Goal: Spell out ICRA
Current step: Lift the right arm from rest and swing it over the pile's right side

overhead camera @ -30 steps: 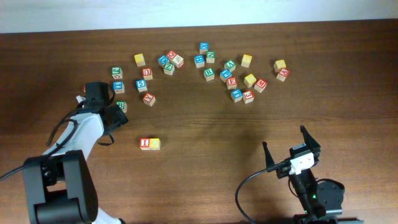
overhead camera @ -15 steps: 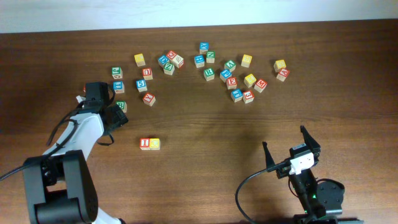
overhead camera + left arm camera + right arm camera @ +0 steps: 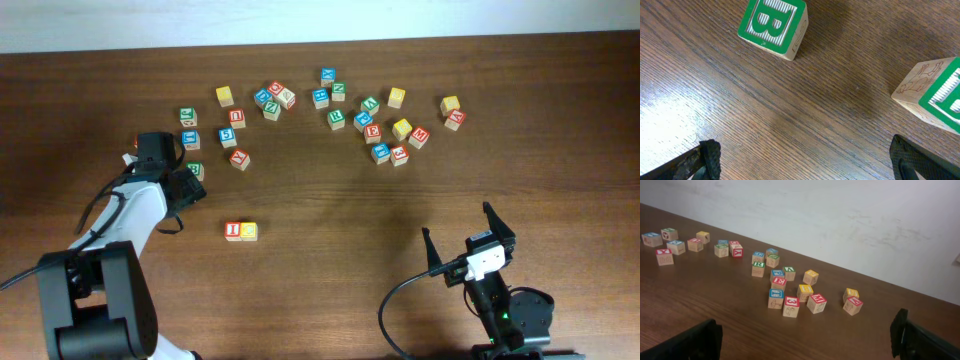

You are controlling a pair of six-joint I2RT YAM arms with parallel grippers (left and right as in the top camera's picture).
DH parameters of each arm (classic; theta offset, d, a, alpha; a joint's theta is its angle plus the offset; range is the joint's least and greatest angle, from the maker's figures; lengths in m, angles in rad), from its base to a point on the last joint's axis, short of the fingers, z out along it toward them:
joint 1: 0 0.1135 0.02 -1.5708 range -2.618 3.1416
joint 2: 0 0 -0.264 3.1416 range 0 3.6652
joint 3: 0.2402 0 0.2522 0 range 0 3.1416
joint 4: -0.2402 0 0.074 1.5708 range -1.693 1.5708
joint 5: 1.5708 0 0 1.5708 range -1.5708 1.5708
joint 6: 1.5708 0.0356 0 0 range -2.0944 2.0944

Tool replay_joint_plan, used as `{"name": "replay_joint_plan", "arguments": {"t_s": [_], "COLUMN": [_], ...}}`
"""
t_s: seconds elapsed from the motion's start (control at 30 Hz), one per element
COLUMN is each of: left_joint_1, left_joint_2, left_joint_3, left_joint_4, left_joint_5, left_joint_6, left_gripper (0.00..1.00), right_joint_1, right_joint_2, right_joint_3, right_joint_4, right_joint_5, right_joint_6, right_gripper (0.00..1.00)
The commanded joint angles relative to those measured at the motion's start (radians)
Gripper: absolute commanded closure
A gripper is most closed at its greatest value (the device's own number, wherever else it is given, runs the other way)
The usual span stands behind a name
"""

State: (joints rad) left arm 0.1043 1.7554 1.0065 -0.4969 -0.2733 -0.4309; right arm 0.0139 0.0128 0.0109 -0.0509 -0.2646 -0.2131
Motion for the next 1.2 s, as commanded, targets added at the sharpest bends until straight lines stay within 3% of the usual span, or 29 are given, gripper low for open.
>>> {"name": "replay_joint_plan", "arguments": {"t_s": [0.0,0.53,0.67,0.73,1.0,1.17], "left_joint_1": [0.001,0.002,0.002,0.002,0.002,0.002], "left_joint_2": [0.008,0.008,0.008,0.008,0.008,0.008], "left_joint_3": [0.01,0.01,0.01,0.01,0.01,0.01], "left_joint_4": [-0.002,-0.002,-0.002,-0.002,-0.002,-0.002], "left_joint_5": [0.005,0.005,0.005,0.005,0.005,0.005], "left_joint_6": [-0.002,-0.002,-0.002,-0.002,-0.002,-0.002], "left_gripper": [0.01,0.01,0.01,0.01,0.01,0.01], "right_joint_1": [0.006,0.006,0.006,0.006,0.006,0.006], "right_joint_2": [-0.006,-0.006,-0.004,-0.004,0.085,0.344], "right_joint_3": [-0.005,-0.005,-0.002,0.016,0.353,0.694], "right_joint_4": [-0.005,-0.009,0.002,-0.003,-0.158,-0.315], "right_joint_5": [-0.013,0.033,0.032,0.025,-0.002,-0.11], "right_joint_6": [0.004,0.01,0.223,0.256,0.256,0.256], "right_gripper": [0.02,0.02,0.02,0.02,0.02,0.02]}}
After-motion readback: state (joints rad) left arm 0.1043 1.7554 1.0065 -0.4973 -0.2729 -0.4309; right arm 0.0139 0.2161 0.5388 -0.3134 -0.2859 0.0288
